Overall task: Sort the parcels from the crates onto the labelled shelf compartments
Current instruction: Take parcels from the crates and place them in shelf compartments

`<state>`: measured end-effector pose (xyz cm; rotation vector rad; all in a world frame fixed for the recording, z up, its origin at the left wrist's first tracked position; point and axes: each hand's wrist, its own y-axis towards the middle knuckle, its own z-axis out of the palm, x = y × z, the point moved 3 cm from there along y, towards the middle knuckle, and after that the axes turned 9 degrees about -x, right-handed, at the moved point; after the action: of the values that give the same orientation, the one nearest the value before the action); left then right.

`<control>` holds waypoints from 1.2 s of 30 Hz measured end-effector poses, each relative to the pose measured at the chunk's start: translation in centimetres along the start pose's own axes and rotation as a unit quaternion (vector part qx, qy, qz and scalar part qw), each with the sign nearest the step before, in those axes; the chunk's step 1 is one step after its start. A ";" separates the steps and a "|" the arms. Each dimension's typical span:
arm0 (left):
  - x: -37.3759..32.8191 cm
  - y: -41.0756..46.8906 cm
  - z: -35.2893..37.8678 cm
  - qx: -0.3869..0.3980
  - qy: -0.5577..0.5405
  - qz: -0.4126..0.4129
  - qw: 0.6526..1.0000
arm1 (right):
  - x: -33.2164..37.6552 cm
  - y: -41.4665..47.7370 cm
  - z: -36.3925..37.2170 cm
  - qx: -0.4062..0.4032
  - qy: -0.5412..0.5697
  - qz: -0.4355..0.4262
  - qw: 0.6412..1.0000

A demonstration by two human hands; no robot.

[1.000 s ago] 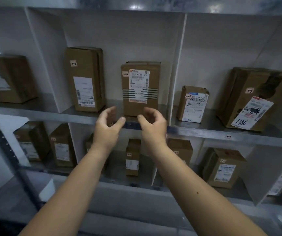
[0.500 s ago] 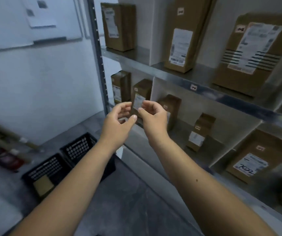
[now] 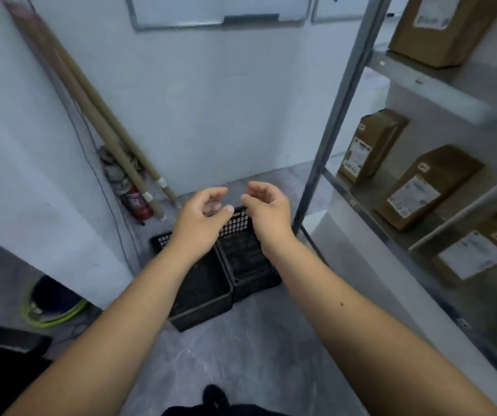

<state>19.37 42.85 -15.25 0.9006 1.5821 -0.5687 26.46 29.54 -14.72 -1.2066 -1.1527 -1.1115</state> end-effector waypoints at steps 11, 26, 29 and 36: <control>10.0 8.5 -7.3 -0.072 0.050 -0.158 0.984 | -7.2 6.8 13.2 0.097 -0.063 0.105 0.988; 24.6 23.9 -4.3 -0.185 0.058 -0.327 0.925 | -20.3 24.5 25.6 0.216 -0.164 0.210 0.939; 28.4 26.2 -3.8 -0.189 0.056 -0.357 0.913 | -23.9 26.4 27.5 0.213 -0.179 0.240 0.930; 40.5 29.1 -4.1 -0.171 0.075 -0.425 0.886 | -35.1 28.7 31.5 0.206 -0.207 0.306 0.906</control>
<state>38.96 72.72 -50.24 -0.0664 2.1214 -0.7925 50.25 62.76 -51.84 -1.3566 -1.1228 -0.1238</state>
